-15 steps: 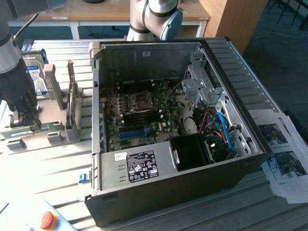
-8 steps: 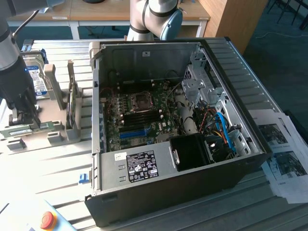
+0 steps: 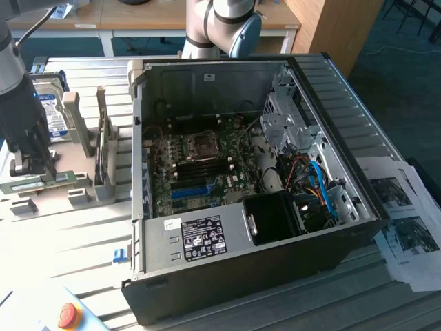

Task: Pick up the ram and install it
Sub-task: 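Pick up the ram and move it above insertion slot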

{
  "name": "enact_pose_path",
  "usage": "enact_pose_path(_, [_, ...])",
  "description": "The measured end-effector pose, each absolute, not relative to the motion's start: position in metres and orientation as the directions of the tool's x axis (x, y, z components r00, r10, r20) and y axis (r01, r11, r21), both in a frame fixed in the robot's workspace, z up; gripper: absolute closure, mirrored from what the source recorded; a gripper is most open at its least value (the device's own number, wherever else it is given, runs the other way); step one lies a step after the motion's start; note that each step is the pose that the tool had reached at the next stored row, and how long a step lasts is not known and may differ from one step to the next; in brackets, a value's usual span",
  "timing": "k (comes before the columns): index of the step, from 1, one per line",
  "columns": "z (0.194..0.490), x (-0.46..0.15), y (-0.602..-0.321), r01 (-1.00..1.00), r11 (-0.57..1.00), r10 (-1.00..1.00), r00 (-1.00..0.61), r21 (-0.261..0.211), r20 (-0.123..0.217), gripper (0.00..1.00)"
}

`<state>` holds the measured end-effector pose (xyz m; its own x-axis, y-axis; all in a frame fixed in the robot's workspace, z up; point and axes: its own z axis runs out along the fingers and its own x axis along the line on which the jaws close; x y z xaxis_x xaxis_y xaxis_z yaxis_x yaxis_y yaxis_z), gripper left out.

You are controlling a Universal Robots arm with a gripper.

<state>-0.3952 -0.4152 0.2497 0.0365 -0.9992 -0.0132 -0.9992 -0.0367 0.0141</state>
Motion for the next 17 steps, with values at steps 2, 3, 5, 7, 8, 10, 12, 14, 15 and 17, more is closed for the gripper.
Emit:
enact_pose_path(2, [0.252, -0.395, -0.415, -0.999, -0.037, -0.999, 0.037, 0.014, -0.013, 0.88])
enact_pose_path(3, [0.253, -0.395, -0.415, -0.999, -0.037, -0.999, 0.036, 0.014, -0.013, 0.88])
enact_pose_path(5, [0.255, -0.395, -0.415, -0.999, -0.037, -0.999, 0.036, 0.014, -0.013, 0.88])
enact_pose_path(7, [0.257, -0.395, -0.415, -0.999, -0.037, -0.999, 0.036, 0.014, -0.013, 0.88])
enact_pose_path(8, [0.259, -0.395, -0.415, -0.999, -0.037, -0.999, 0.037, 0.014, -0.013, 0.88])
enact_pose_path(10, [0.262, -0.395, -0.415, -0.999, -0.037, -0.999, 0.036, 0.014, -0.013, 0.88])
enact_pose_path(12, [0.266, -0.395, -0.415, -0.999, -0.037, -0.999, 0.036, 0.014, -0.013, 0.88])
enact_pose_path(14, [0.269, -0.395, -0.415, -0.999, -0.037, -0.999, 0.036, 0.014, -0.013, 0.88])
enact_pose_path(15, [0.27, -0.395, -0.415, -0.999, -0.037, -0.999, 0.036, 0.014, -0.013, 0.88])
enact_pose_path(17, [0.273, -0.395, -0.415, -0.999, -0.037, -0.999, 0.036, 0.014, -0.013, 0.88])
